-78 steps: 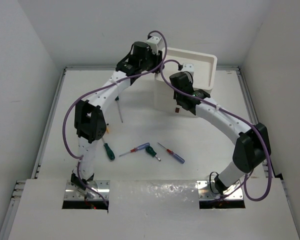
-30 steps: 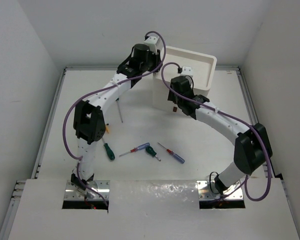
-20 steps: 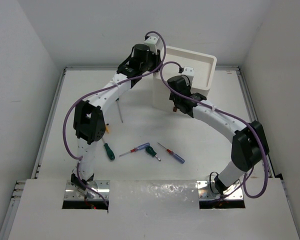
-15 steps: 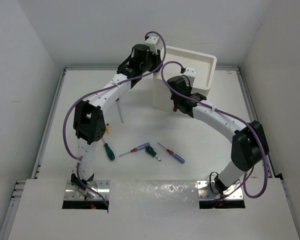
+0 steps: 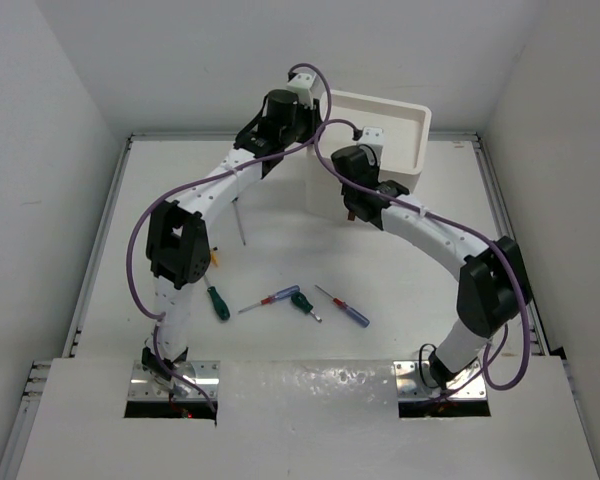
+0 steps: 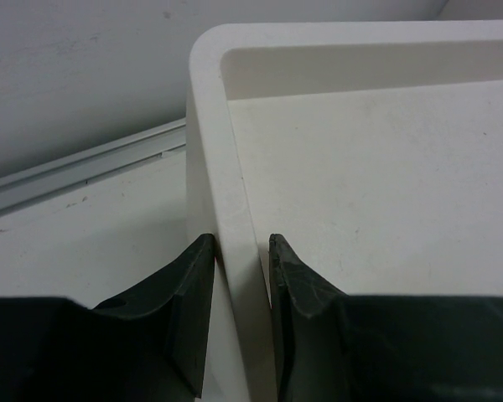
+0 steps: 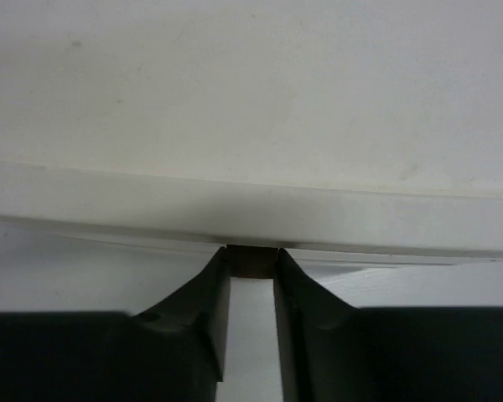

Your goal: Sort the tools into containers

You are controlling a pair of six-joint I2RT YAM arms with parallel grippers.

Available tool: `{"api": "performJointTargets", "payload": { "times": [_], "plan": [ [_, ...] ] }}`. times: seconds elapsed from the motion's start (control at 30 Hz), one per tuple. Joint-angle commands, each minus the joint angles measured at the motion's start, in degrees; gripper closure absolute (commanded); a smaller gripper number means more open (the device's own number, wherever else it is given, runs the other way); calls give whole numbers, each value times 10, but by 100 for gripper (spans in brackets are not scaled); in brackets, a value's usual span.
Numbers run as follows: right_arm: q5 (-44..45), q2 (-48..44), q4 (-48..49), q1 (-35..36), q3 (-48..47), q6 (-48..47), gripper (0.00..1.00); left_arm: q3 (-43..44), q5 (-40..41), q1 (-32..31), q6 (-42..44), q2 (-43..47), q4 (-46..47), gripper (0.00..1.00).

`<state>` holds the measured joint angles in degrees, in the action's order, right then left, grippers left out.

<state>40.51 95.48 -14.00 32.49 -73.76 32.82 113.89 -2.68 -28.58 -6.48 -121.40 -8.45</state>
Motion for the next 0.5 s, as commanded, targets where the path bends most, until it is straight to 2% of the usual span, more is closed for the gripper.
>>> {"api": "performJointTargets", "payload": {
  "times": [0.0,0.07,0.1,0.3,0.47],
  "plan": [
    [37,15,87,-16,-47,-39,80,-12,-38,-12,14,31,-28,100],
    [28,15,100,-16,-41,-51,89,-12,-37,-13,16,30,-32,100],
    [27,15,115,-16,-37,-56,100,-12,-38,-12,16,30,-32,100],
    [17,-8,136,-26,-2,-77,100,-14,-35,-12,18,30,-37,100],
    [-70,-35,187,-28,42,-104,100,-9,-31,-12,16,22,-40,100]
  ]
}}
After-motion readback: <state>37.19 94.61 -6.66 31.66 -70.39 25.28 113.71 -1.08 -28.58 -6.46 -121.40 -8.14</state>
